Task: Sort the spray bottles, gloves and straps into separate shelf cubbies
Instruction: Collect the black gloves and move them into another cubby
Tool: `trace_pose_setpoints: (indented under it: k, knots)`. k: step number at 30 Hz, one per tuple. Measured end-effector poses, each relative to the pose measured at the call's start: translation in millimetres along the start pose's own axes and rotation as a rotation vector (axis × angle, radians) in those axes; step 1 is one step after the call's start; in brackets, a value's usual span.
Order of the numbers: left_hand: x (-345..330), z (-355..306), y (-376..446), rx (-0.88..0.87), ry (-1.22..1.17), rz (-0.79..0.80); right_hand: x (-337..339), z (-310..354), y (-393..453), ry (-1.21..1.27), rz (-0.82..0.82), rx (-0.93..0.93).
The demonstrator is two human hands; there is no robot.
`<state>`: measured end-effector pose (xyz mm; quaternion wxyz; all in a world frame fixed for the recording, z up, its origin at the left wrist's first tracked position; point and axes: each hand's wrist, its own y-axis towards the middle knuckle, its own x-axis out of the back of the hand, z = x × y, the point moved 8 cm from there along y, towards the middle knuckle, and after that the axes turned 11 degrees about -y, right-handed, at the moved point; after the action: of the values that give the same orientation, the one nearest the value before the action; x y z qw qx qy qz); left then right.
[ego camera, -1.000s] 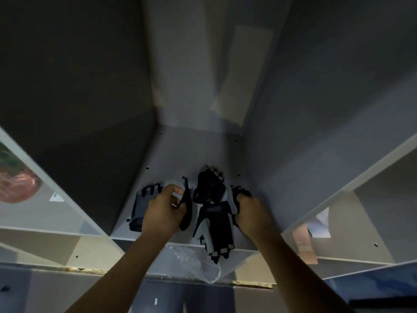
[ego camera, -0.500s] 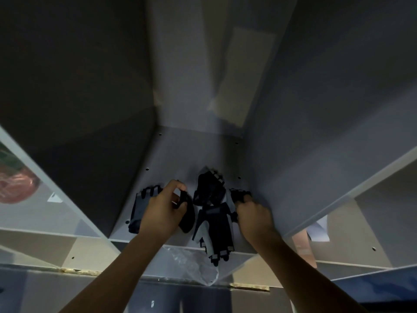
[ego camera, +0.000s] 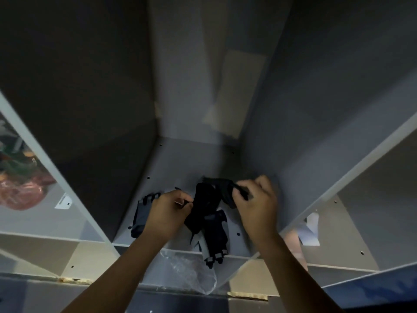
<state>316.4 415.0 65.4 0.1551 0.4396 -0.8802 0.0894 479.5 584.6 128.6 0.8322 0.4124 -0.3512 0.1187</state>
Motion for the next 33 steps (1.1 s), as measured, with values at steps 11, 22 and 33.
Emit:
trace_pose_setpoints:
  k: [11, 22, 33]
  knots:
    - [33, -118, -66, 0.103, -0.54, 0.192, 69, 89, -22, 0.15, -0.042, 0.045]
    - [34, -168, -94, 0.316, -0.488, 0.207, 130, 89, -29, 0.205, -0.021, 0.023]
    - [24, -167, -103, 0.404, -0.493, 0.151, 131, 108, -25, 0.099, 0.1, 0.258]
